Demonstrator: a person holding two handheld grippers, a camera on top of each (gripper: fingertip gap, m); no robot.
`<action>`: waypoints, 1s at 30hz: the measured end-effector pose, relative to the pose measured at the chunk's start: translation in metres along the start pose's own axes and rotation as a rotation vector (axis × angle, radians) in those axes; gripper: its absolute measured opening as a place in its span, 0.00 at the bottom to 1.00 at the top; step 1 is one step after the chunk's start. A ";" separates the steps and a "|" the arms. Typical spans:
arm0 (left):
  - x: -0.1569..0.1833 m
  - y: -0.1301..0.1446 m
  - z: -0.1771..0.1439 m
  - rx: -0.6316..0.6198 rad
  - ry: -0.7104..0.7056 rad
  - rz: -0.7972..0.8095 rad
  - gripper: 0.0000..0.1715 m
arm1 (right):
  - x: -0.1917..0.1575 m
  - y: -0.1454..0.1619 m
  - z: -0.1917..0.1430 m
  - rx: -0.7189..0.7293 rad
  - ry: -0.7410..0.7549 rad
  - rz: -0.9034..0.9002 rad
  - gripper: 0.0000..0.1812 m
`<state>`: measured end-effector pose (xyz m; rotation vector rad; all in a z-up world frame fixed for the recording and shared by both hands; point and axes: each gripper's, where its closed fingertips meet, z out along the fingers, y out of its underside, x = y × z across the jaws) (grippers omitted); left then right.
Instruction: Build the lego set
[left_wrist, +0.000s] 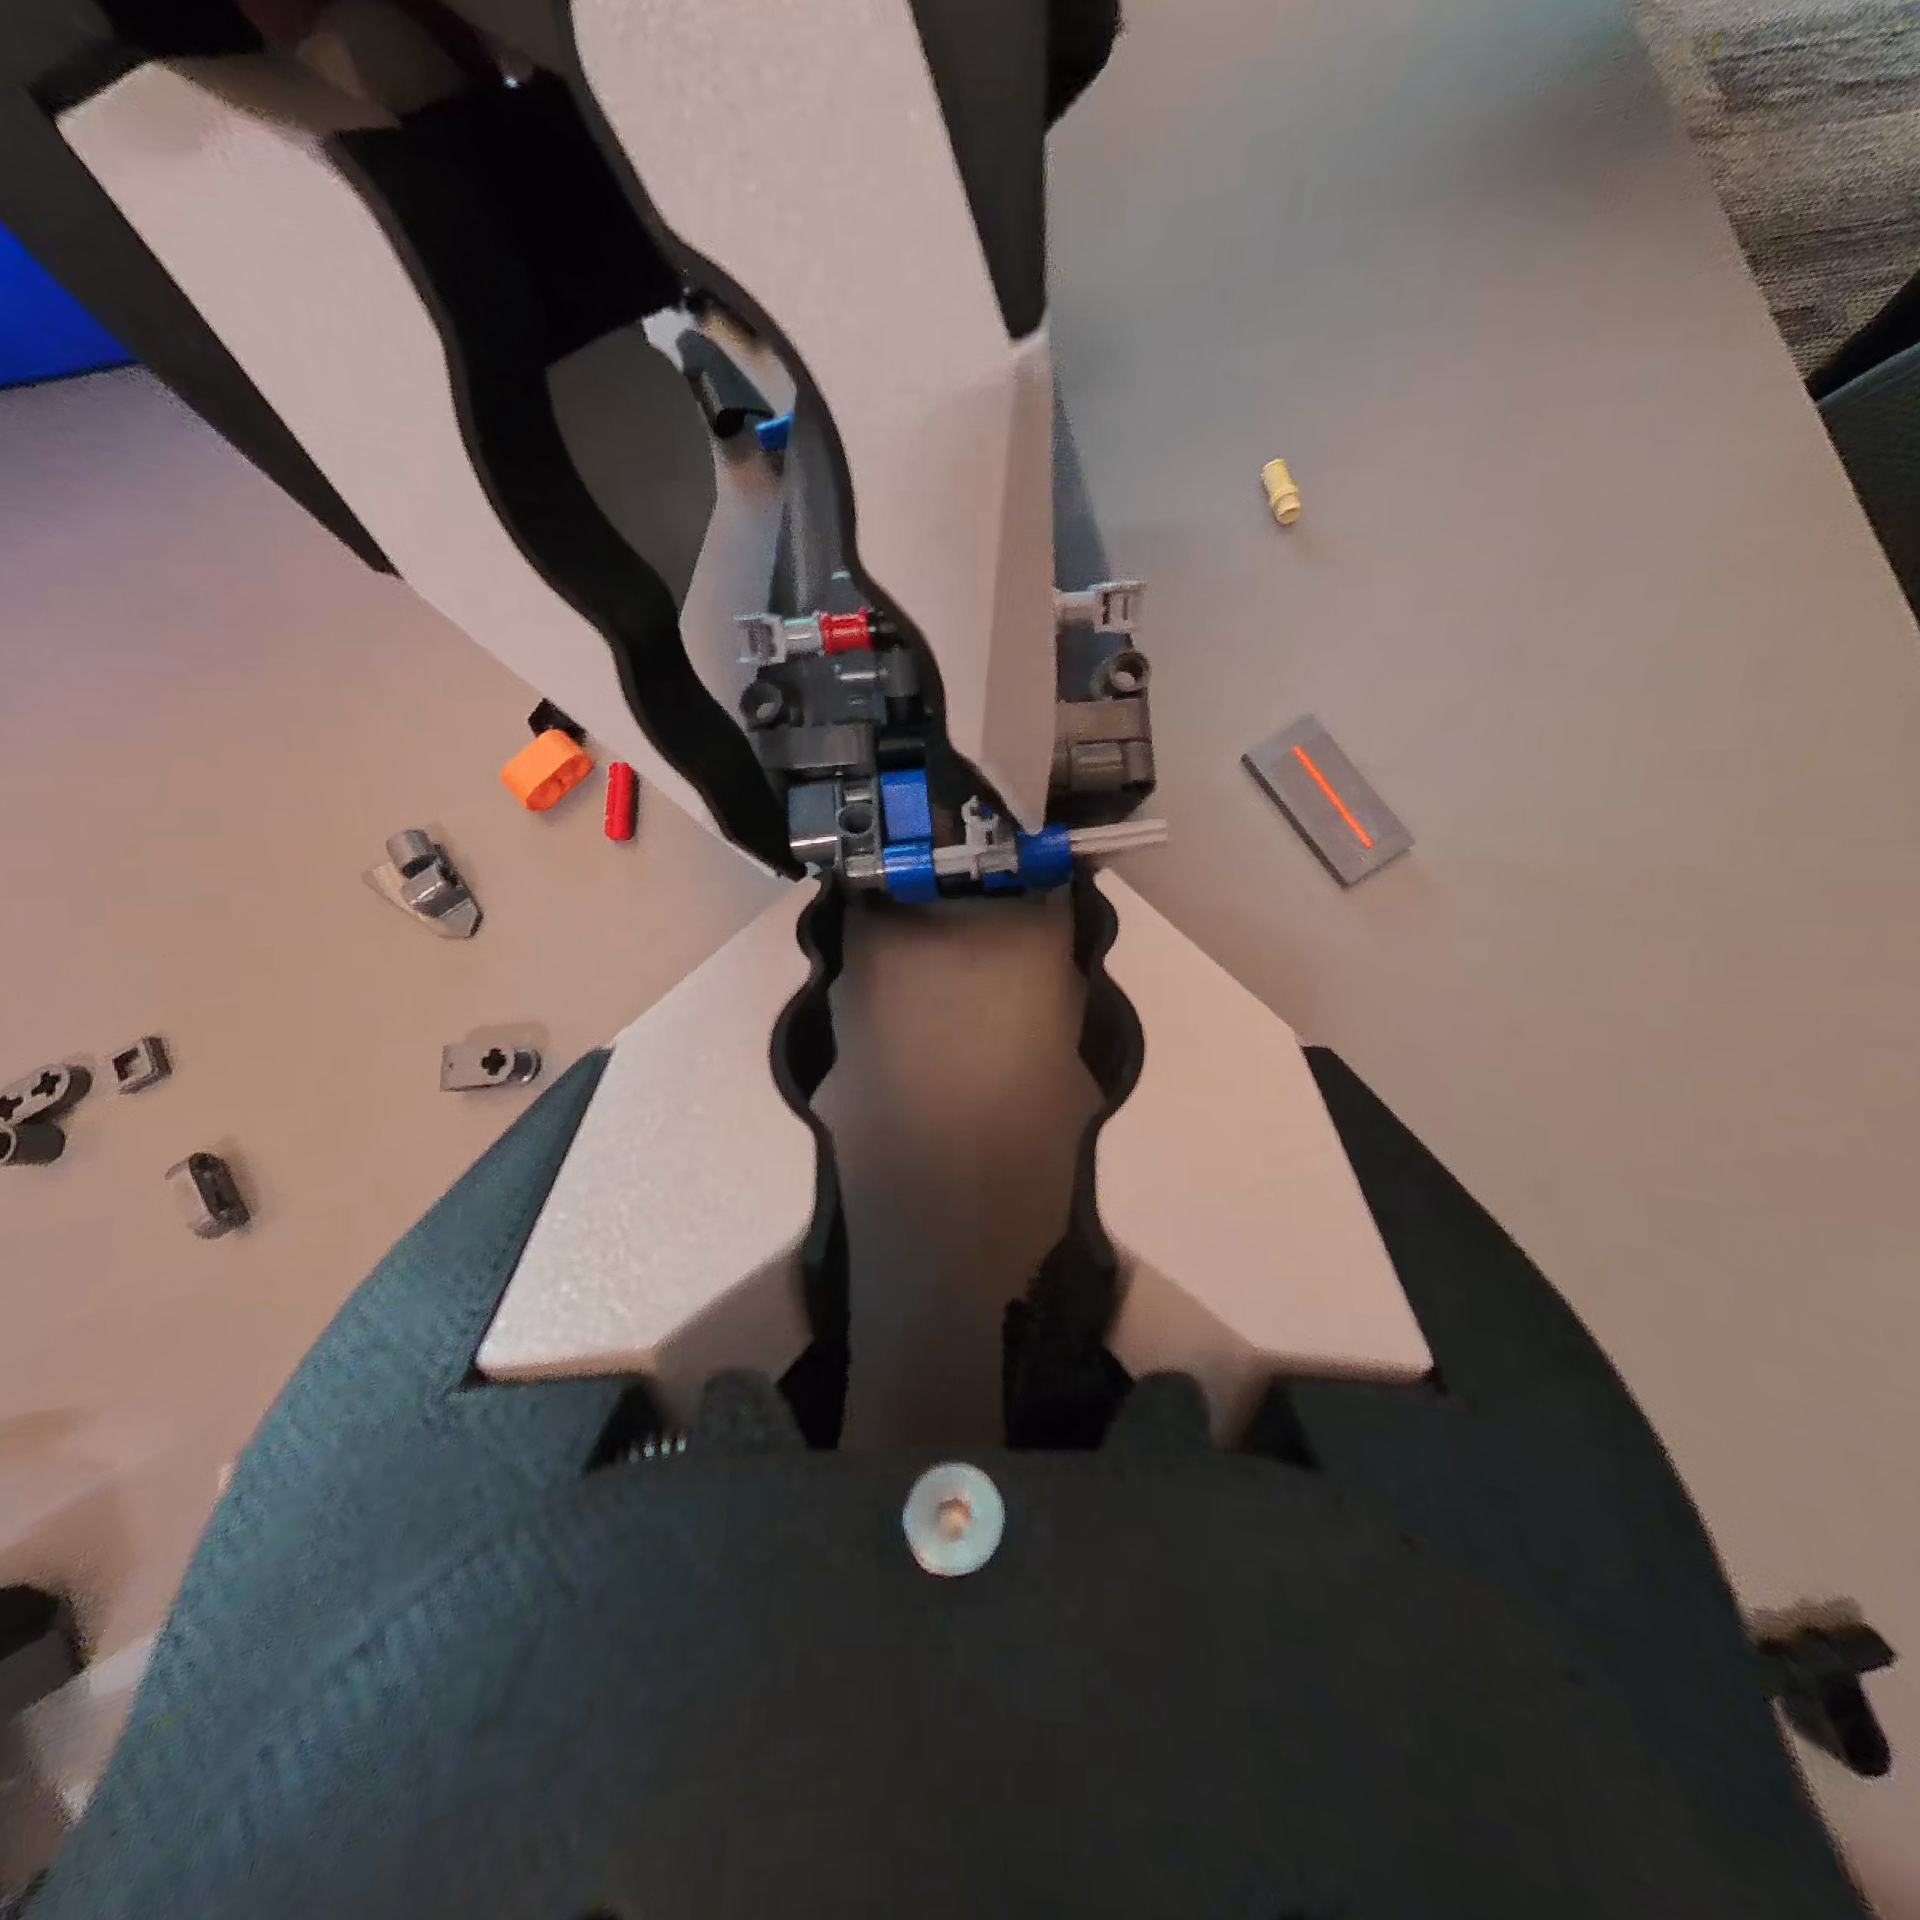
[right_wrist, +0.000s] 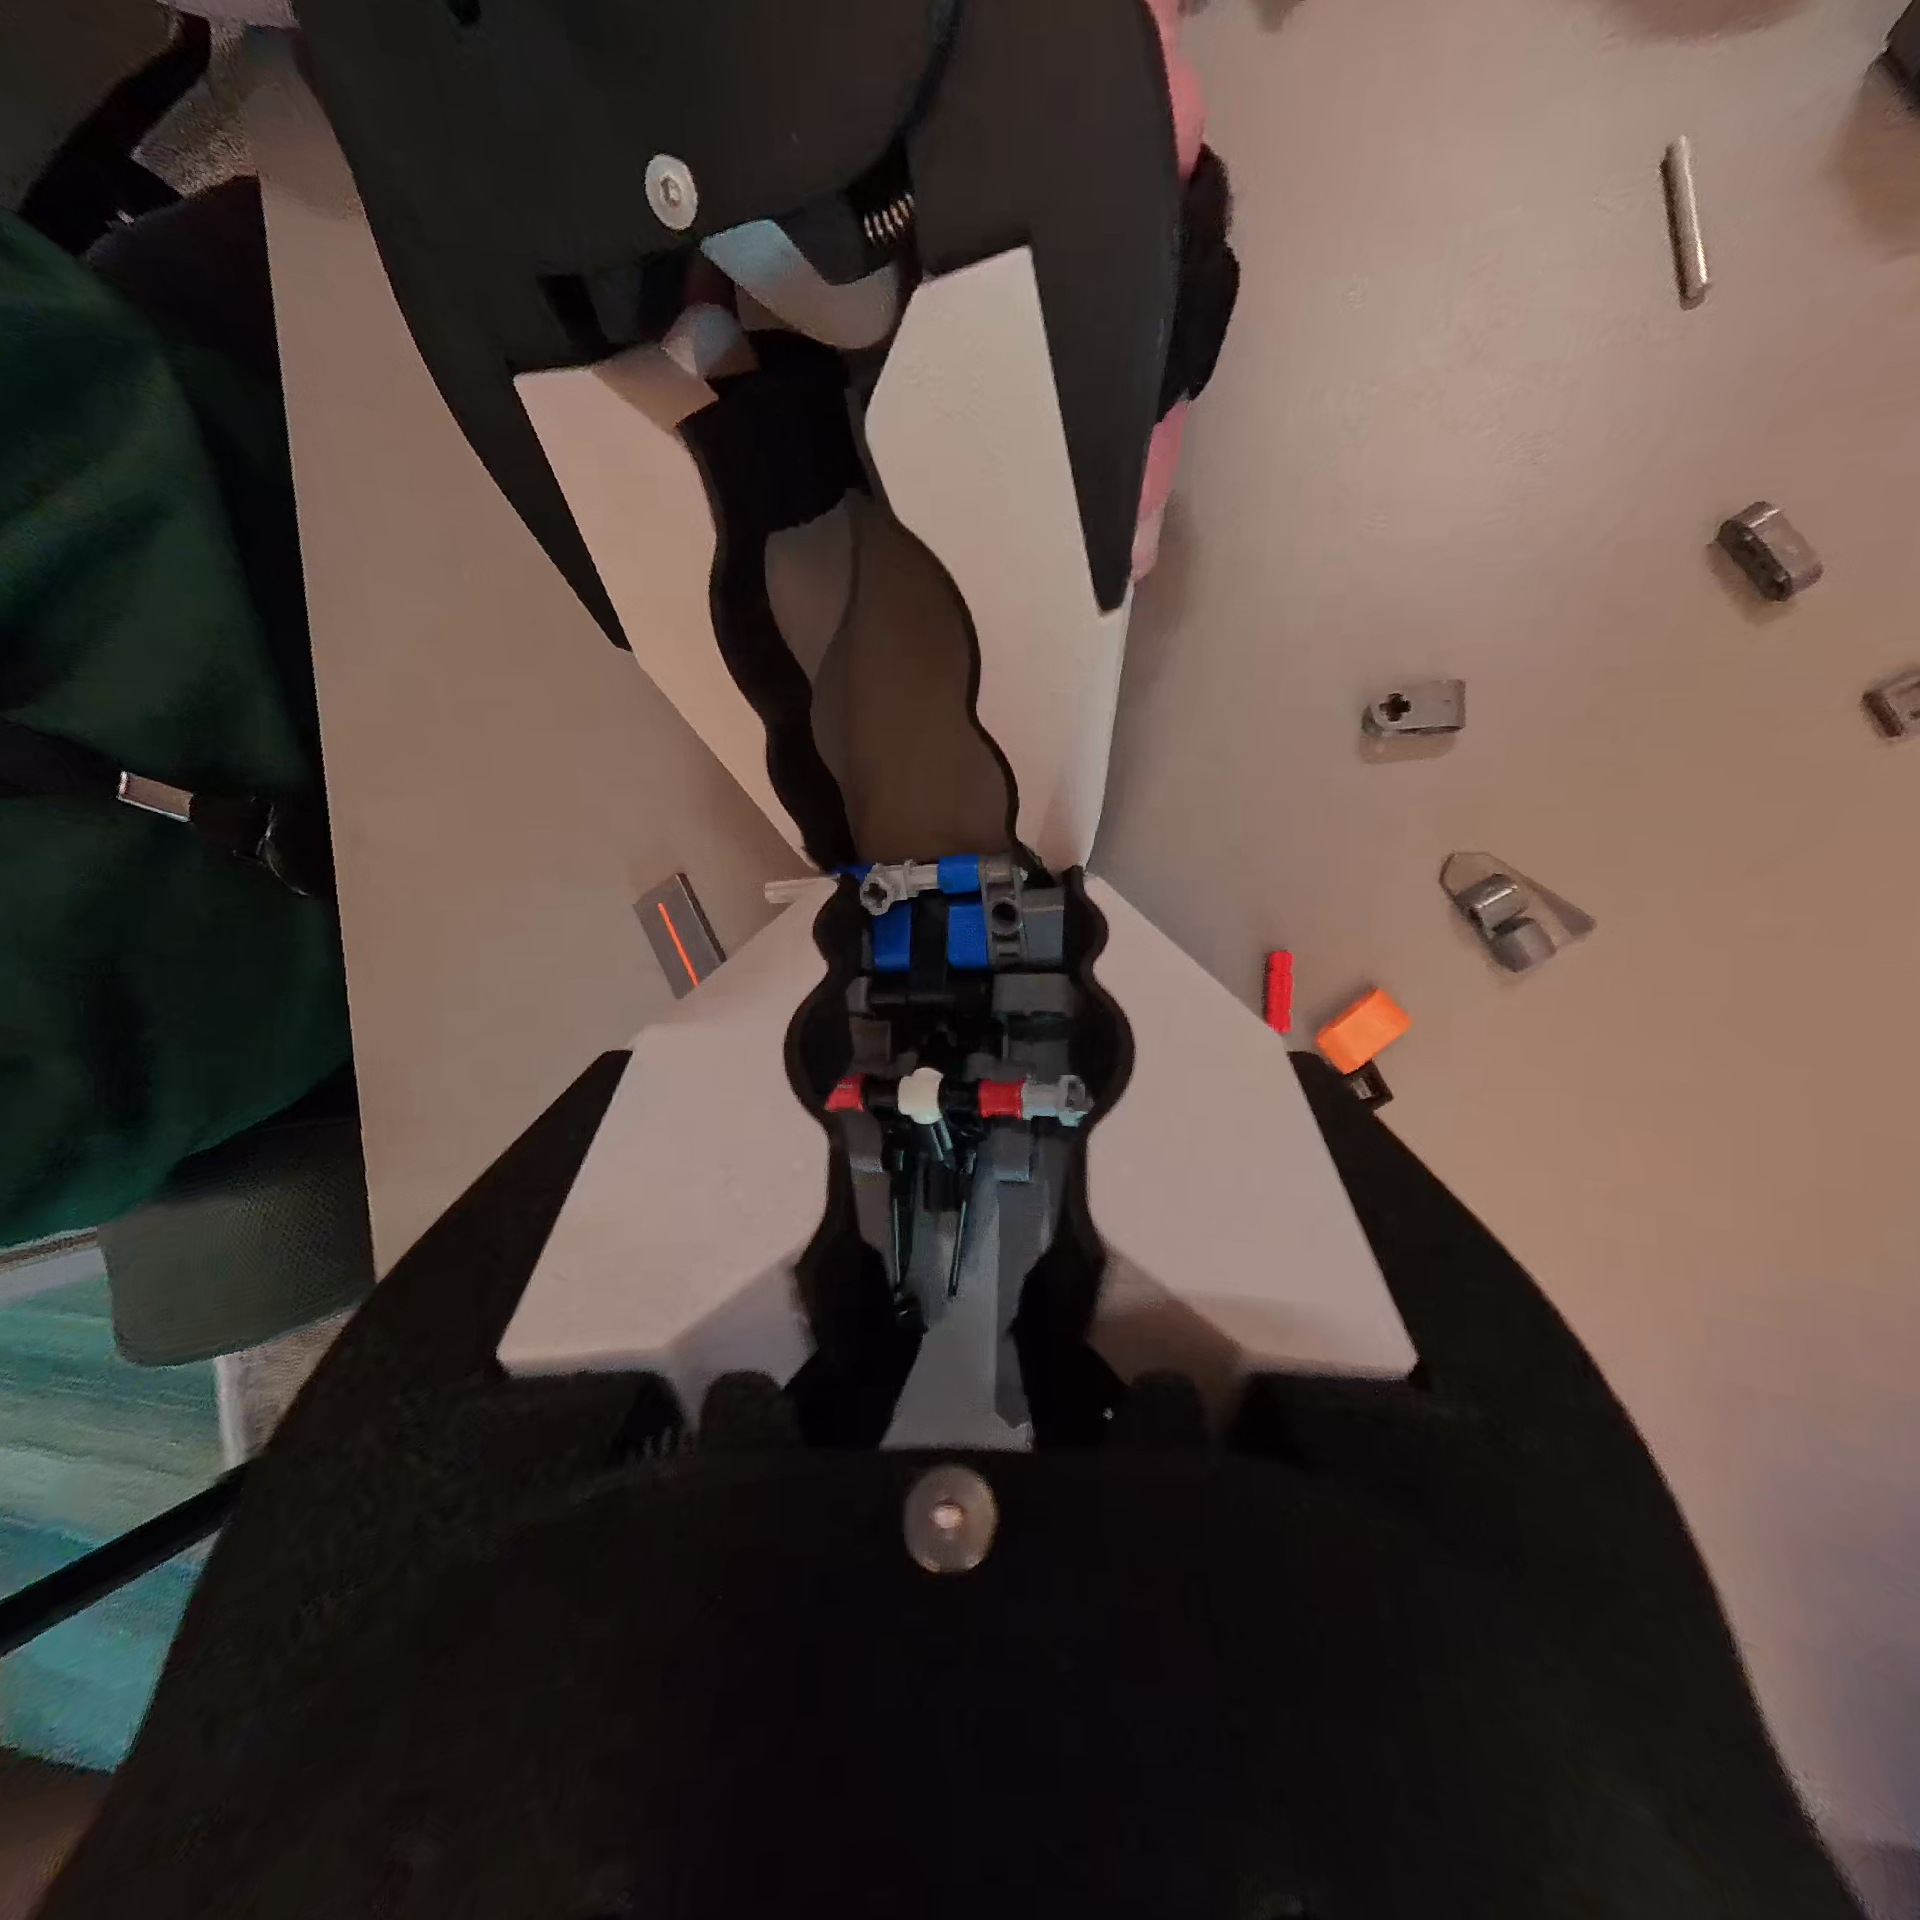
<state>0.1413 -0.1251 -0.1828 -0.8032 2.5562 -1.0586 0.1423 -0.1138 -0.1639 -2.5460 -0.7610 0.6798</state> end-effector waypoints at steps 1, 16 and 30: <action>0.003 0.001 0.000 -0.002 0.013 -0.006 0.28 | 0.000 0.000 0.000 0.010 0.002 -0.008 0.20; -0.001 0.000 -0.001 0.006 -0.021 -0.022 0.23 | -0.004 -0.002 0.000 0.167 -0.048 -0.011 0.20; 0.003 -0.001 0.001 0.007 -0.004 -0.014 0.26 | -0.009 0.005 -0.004 0.062 0.110 -0.038 0.25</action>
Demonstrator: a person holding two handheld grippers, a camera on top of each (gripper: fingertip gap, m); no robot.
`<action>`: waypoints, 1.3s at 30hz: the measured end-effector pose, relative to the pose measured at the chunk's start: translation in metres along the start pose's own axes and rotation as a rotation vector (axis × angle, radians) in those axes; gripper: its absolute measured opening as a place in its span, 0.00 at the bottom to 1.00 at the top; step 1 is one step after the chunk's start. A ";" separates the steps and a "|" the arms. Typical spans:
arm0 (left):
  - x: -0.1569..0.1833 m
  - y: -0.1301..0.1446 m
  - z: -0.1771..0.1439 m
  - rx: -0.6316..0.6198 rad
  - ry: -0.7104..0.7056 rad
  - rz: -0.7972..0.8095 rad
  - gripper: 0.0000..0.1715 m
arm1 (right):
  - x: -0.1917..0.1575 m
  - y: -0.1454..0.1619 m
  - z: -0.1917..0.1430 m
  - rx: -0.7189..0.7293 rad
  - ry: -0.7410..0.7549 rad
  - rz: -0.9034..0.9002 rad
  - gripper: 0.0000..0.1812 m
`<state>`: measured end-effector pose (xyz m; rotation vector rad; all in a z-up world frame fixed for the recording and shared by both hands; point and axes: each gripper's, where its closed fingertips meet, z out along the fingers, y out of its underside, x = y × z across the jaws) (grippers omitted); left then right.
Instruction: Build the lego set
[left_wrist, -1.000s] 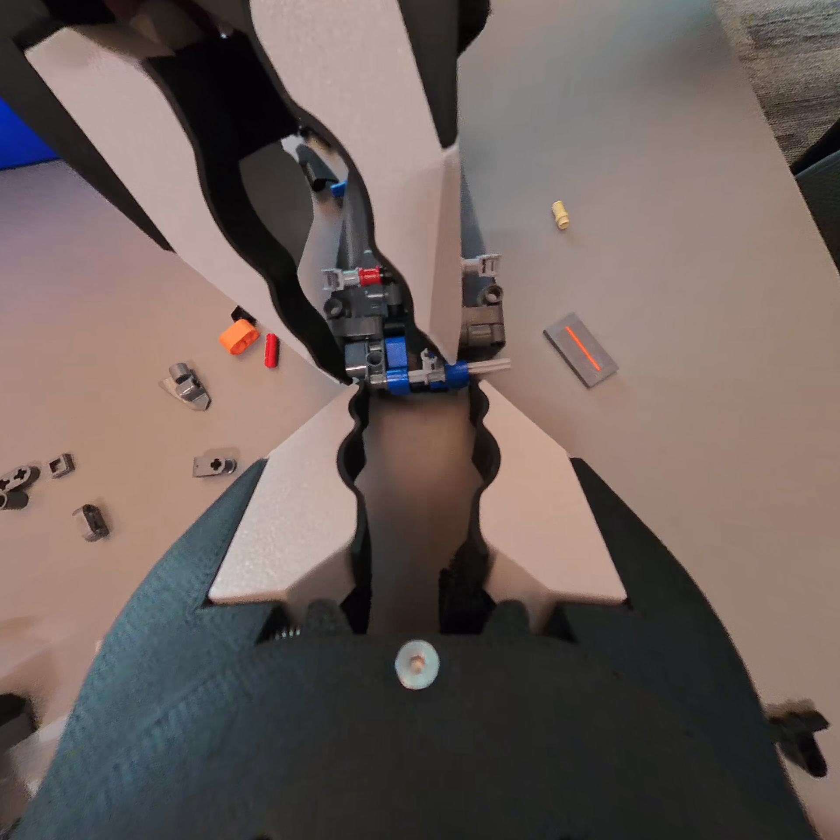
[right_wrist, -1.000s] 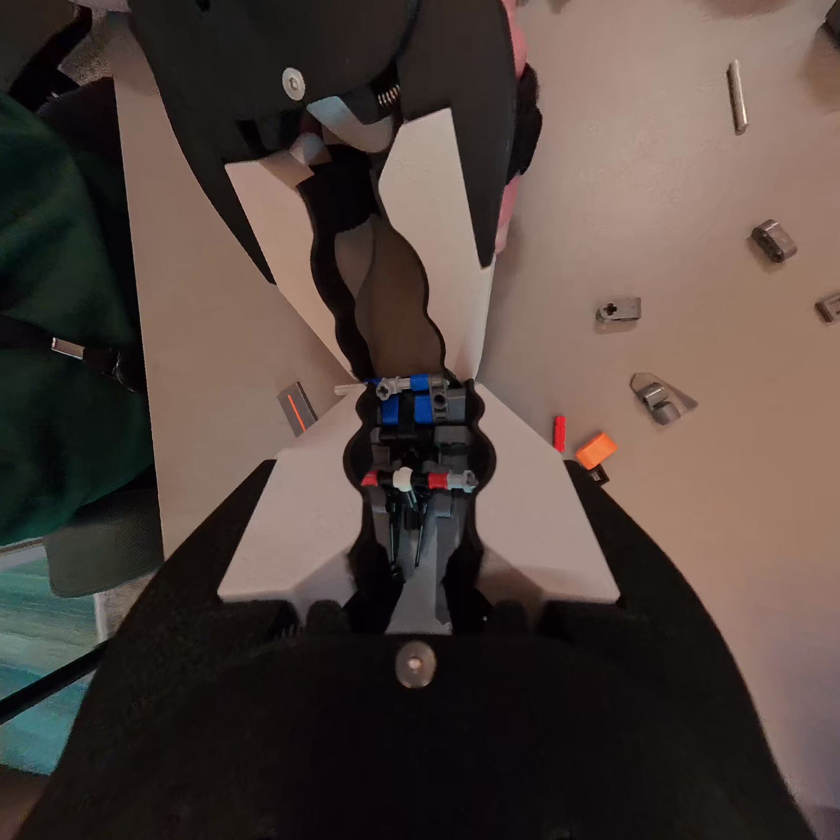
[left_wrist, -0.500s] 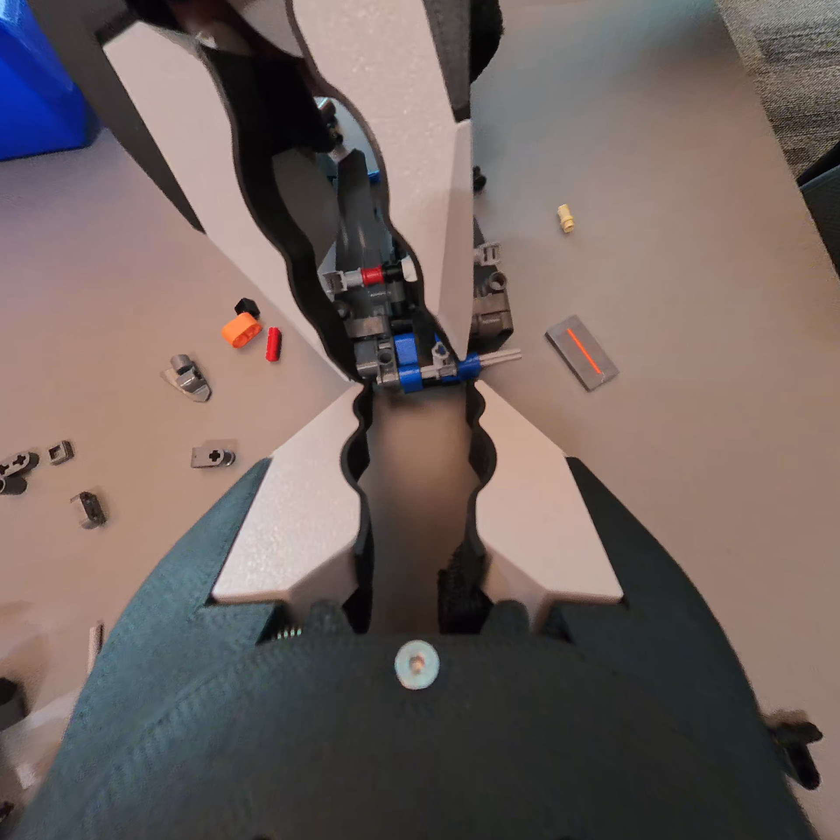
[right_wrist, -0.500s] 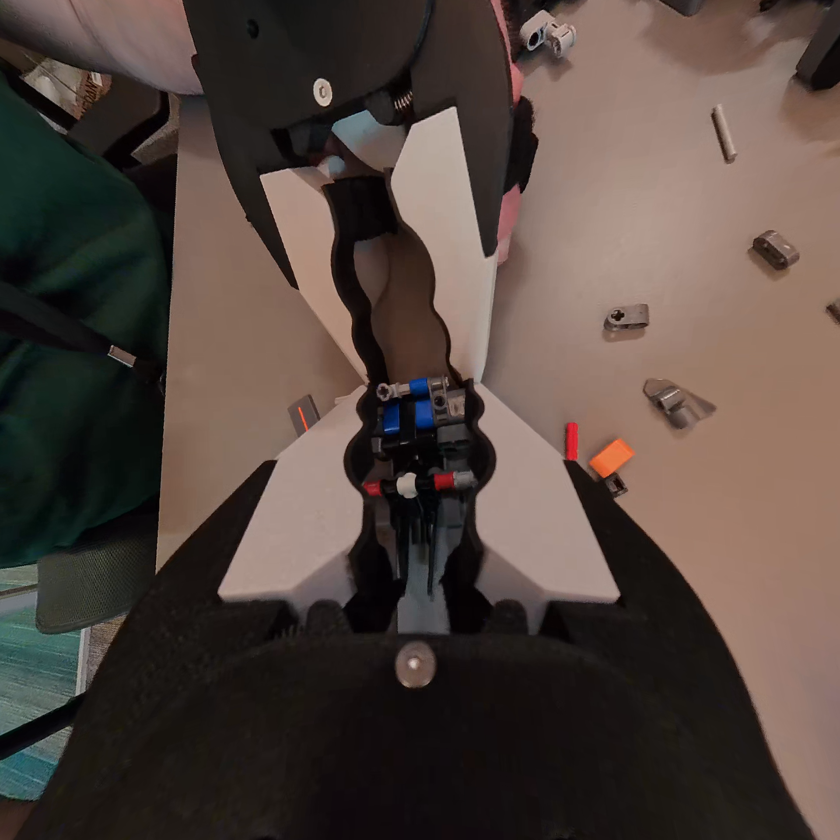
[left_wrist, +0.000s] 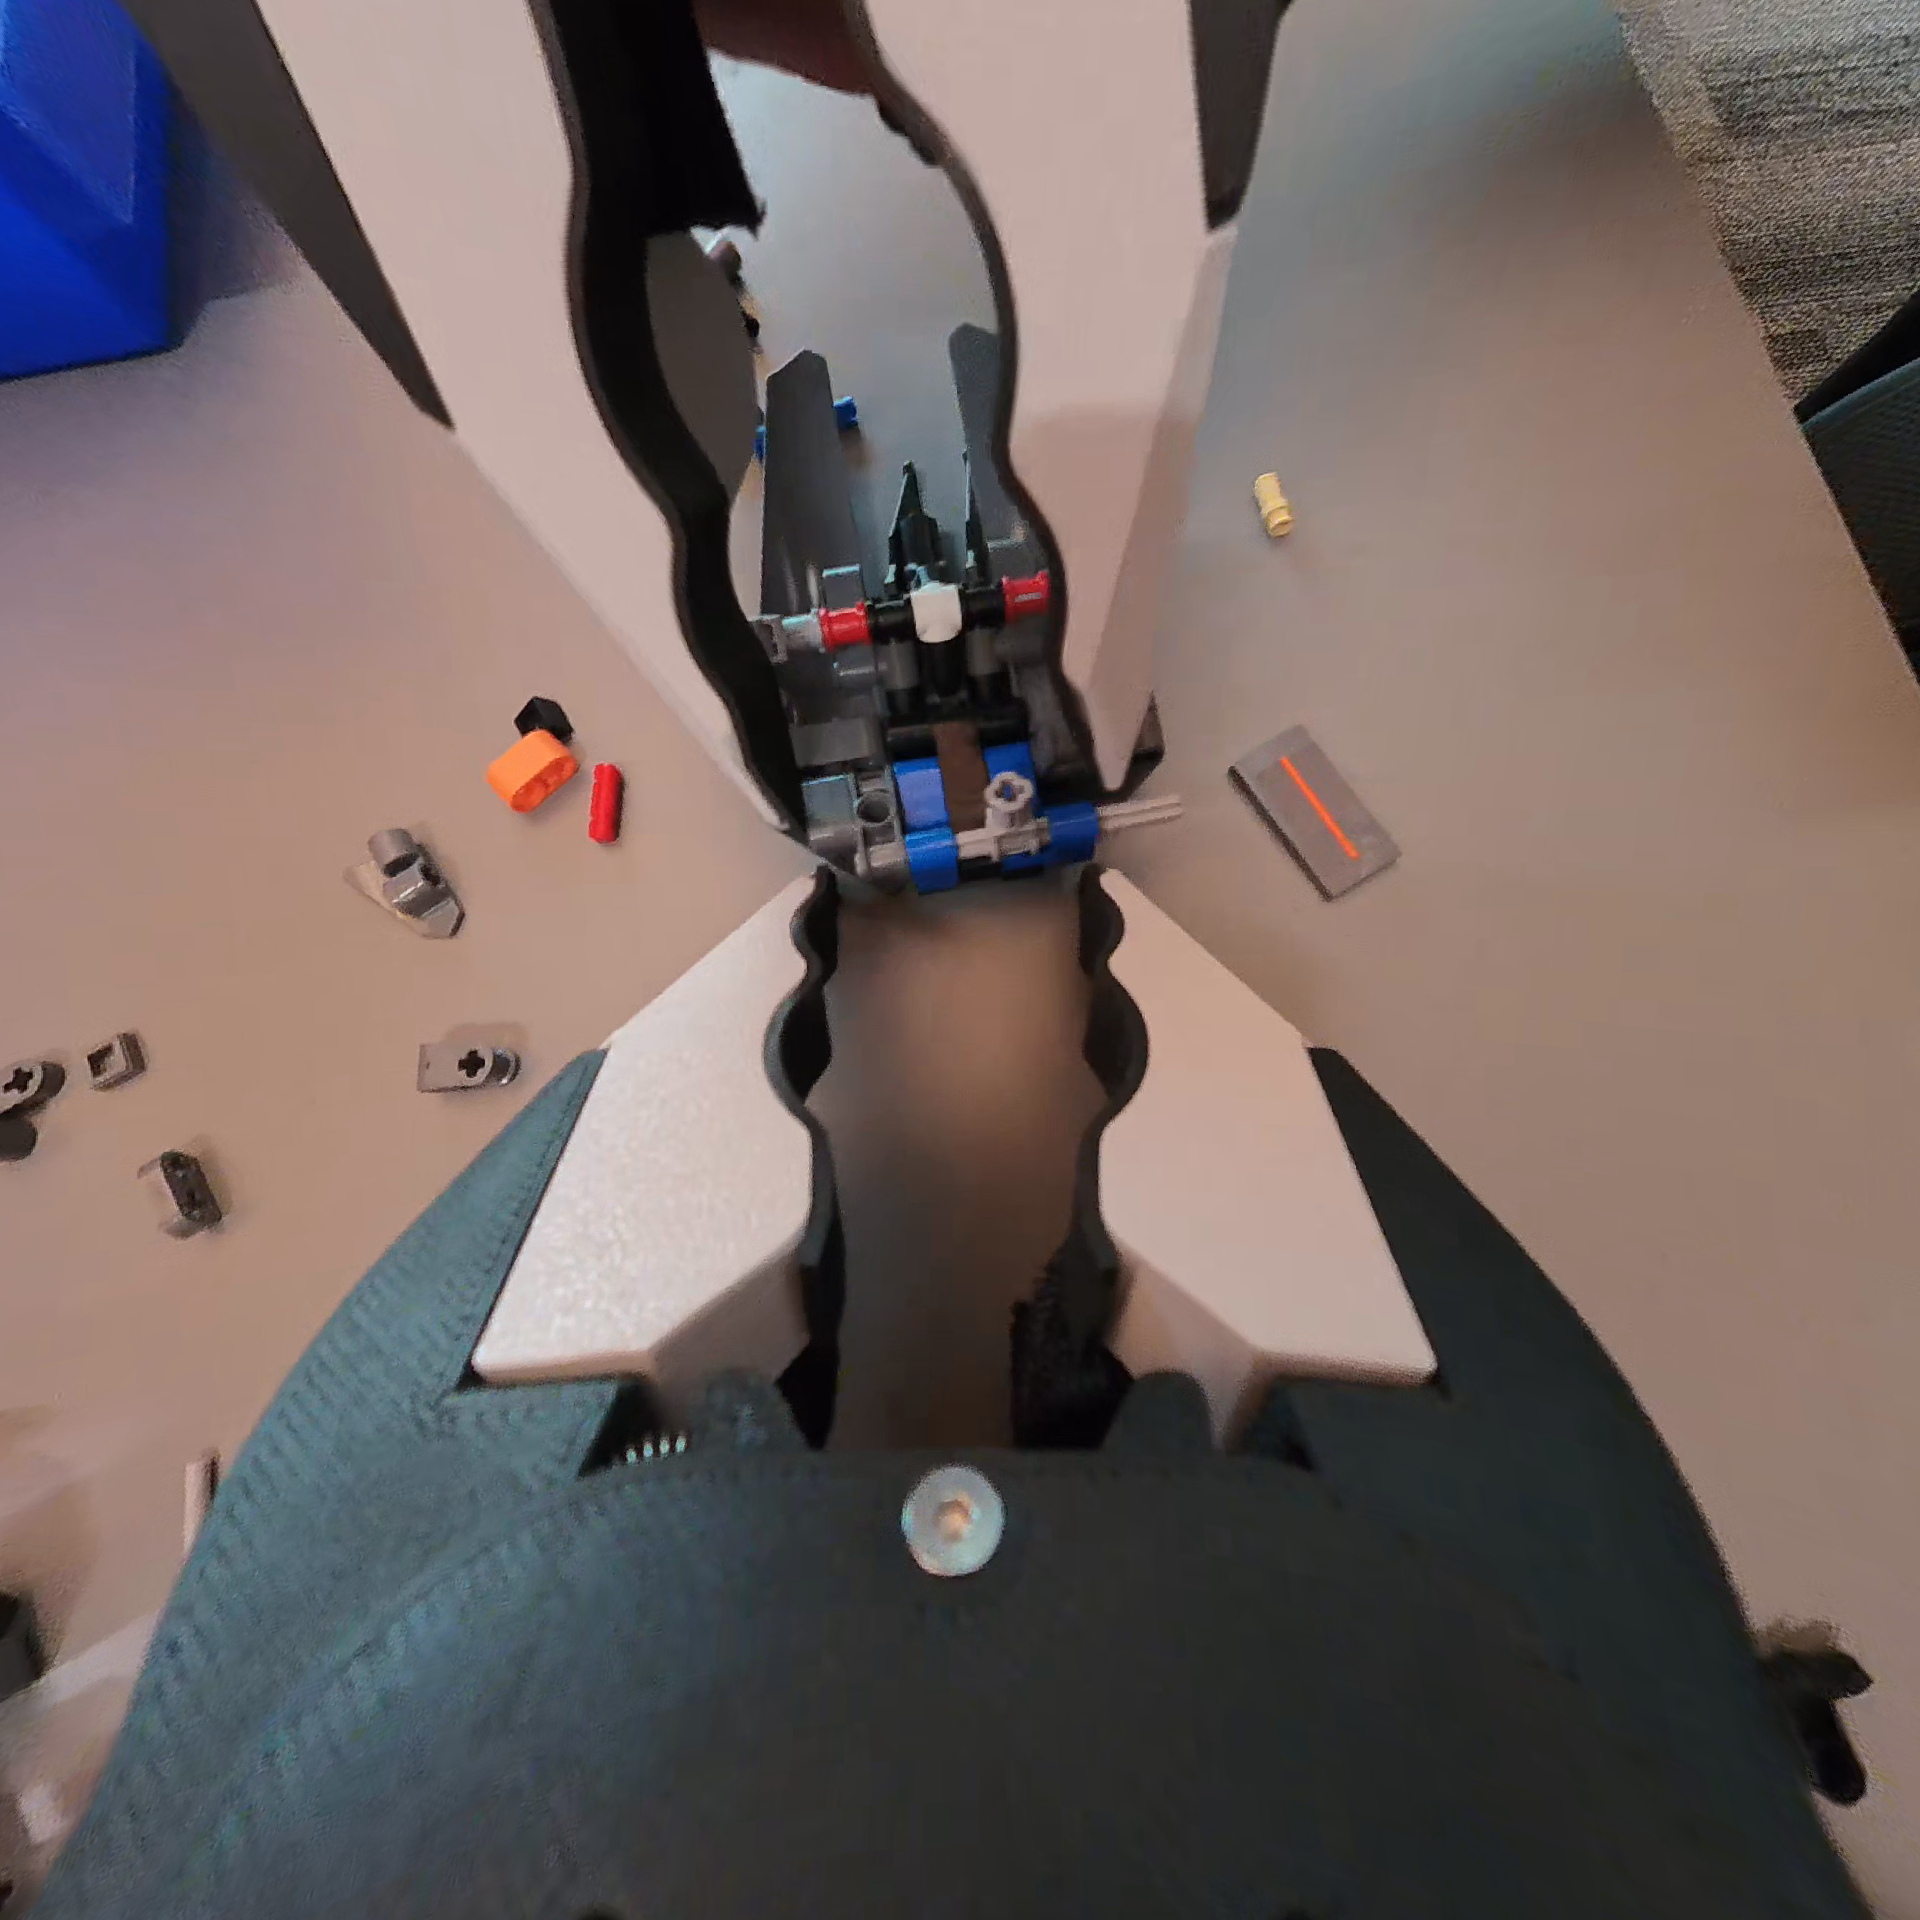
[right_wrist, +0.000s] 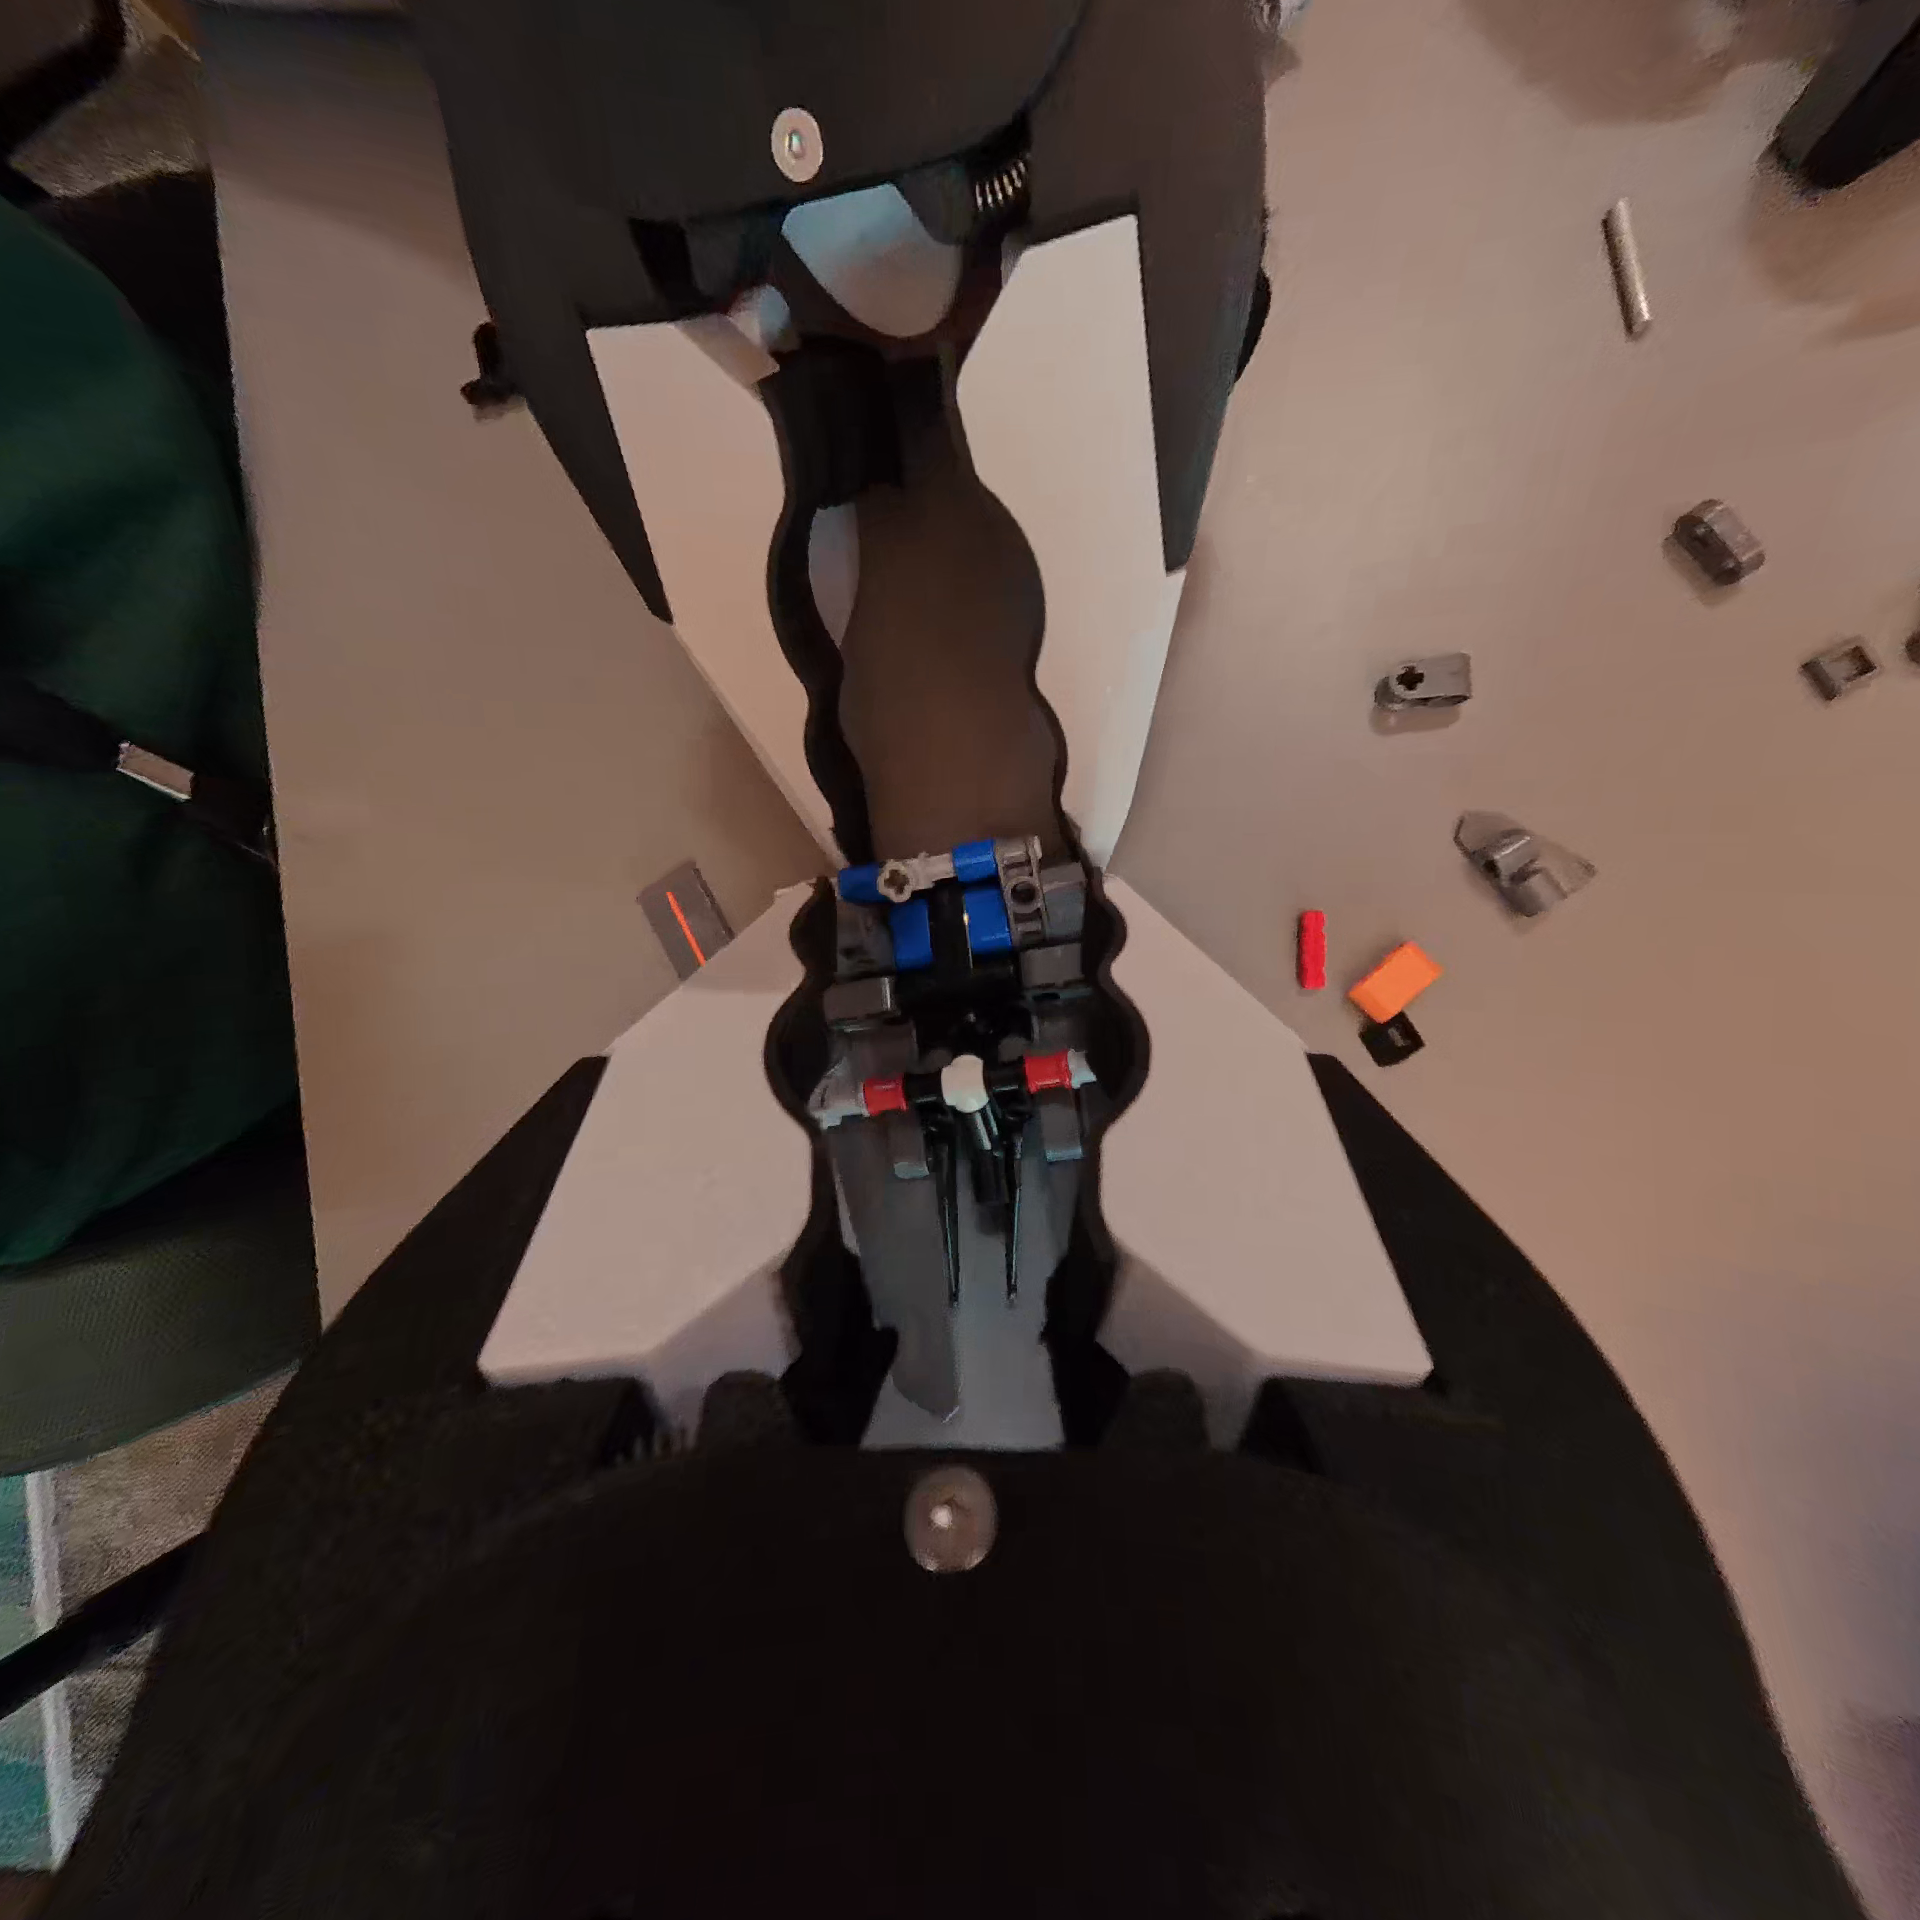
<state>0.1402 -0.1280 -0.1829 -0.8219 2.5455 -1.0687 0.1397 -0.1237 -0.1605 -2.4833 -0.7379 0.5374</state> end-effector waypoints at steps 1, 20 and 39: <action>0.001 0.000 0.000 0.001 0.007 -0.001 0.28 | 0.002 -0.001 0.001 -0.001 0.015 -0.007 0.24; -0.002 -0.005 0.004 -0.004 -0.030 0.023 0.09 | -0.002 0.003 0.007 0.019 -0.025 -0.036 0.21; 0.005 -0.008 0.006 0.006 -0.020 0.043 0.26 | -0.021 0.019 -0.016 -0.035 0.141 0.000 0.23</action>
